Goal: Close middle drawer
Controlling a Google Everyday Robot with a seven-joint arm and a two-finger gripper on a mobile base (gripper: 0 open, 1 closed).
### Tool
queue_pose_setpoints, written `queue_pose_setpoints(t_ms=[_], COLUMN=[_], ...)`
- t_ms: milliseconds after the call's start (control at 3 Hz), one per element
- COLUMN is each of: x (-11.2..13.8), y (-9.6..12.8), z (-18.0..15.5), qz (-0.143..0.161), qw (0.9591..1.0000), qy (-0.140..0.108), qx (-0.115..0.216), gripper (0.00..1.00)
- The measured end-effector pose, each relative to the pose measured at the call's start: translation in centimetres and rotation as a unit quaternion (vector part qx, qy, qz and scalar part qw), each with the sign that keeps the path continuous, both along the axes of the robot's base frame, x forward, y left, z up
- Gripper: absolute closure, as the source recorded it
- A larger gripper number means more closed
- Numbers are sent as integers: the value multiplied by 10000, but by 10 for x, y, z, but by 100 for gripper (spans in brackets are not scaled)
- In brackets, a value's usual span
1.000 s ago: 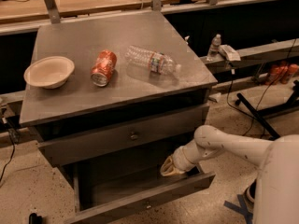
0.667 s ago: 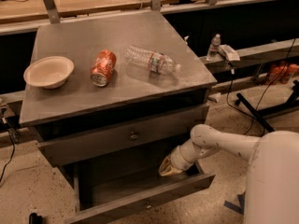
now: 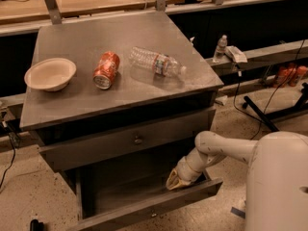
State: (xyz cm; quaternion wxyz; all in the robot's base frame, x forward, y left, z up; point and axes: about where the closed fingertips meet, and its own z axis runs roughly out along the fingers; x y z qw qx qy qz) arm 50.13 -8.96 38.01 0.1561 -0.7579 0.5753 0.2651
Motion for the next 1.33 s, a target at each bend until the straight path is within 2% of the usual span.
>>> queue_pose_setpoints(t_ms=[333, 667, 1000, 1333], x=[-7, -29, -29, -31], y=[-3, -13, -13, -17], z=[0, 0, 2, 15], qz=[18, 58, 44, -113], qw=[10000, 9997, 9998, 9999], qy=[54, 210, 194, 9], qx=[-28, -80, -63, 129], gripper=[100, 100, 100, 100])
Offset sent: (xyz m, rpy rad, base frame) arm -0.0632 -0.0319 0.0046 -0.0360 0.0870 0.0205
